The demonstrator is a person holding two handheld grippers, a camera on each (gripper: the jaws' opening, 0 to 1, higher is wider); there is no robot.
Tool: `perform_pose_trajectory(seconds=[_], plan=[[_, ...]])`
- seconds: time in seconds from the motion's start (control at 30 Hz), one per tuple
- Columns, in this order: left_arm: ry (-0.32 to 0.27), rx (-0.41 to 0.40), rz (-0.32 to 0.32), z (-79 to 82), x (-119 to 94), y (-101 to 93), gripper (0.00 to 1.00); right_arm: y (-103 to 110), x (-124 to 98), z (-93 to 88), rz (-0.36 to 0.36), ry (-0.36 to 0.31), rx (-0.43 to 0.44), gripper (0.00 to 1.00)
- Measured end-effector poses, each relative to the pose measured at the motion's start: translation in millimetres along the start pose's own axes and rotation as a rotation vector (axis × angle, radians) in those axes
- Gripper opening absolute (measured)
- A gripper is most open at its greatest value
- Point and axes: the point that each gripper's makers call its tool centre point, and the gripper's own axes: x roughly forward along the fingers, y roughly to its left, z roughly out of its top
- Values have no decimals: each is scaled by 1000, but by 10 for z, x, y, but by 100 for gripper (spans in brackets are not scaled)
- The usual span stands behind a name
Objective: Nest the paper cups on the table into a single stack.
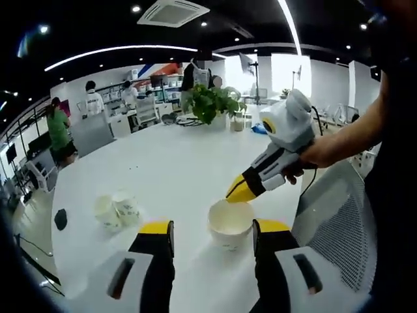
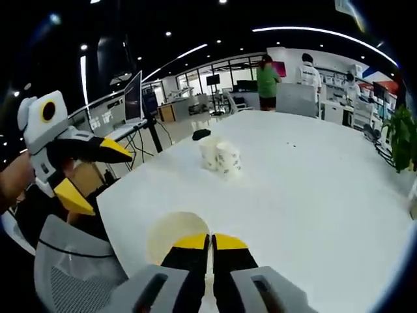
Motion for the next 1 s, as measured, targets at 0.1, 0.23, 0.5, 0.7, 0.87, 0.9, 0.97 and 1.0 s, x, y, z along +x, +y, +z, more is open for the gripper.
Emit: perform_pose_trajectory(seconds=[0.1, 0.23, 0.5, 0.7, 0.87, 0.9, 0.97, 1.0], plan=[[-3, -3, 6, -6, -2, 23, 47, 9, -1, 0, 5, -6, 5, 0], [-1, -7, 18, -7, 2, 47, 48, -7, -30, 24, 12, -28, 29, 1], [3, -4, 42, -20, 11, 138, 51, 79, -74, 35, 67, -64, 5, 14], [3, -7, 68, -39, 16, 279, 55, 124, -136, 11, 97, -86, -5, 27], [11, -4, 114, -73, 30, 514, 57, 166, -248, -21, 110, -114, -18, 40], [12, -5, 122, -70, 33, 549, 57, 164, -263, -23, 110, -119, -18, 42], [13, 6, 146, -69, 42, 655, 54, 152, -300, -35, 115, -126, -17, 46], [18, 8, 155, -77, 47, 698, 54, 148, -313, -38, 116, -128, -16, 47]])
